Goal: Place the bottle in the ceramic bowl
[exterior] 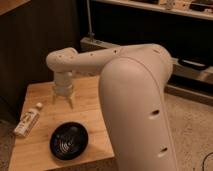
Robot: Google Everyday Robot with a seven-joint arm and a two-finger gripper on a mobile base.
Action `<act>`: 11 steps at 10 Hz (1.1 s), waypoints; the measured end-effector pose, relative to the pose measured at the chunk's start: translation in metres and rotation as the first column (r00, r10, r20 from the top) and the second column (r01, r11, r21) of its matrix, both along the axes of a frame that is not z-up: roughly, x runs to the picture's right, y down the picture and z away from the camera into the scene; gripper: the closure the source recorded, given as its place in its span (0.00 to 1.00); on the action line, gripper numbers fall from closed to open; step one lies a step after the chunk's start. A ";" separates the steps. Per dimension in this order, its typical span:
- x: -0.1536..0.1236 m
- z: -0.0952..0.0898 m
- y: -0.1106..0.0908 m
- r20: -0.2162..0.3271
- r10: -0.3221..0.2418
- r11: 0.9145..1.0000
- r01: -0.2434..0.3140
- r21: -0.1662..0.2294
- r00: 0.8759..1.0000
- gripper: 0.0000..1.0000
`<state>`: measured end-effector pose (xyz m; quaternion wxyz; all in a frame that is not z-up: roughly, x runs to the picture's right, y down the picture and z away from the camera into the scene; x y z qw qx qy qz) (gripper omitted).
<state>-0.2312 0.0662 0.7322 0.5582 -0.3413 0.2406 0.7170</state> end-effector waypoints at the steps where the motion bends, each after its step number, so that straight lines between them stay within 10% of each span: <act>1: -0.011 0.004 -0.004 0.014 -0.013 1.000 0.013 0.002 1.000 0.35; 5: -0.045 0.035 -0.039 0.116 -0.099 0.995 0.099 0.002 0.988 0.35; 8: -0.060 0.050 -0.053 0.252 -0.186 0.979 0.201 -0.035 0.950 0.35; 11: -0.062 0.053 -0.041 0.311 -0.155 0.975 0.196 -0.104 0.938 0.35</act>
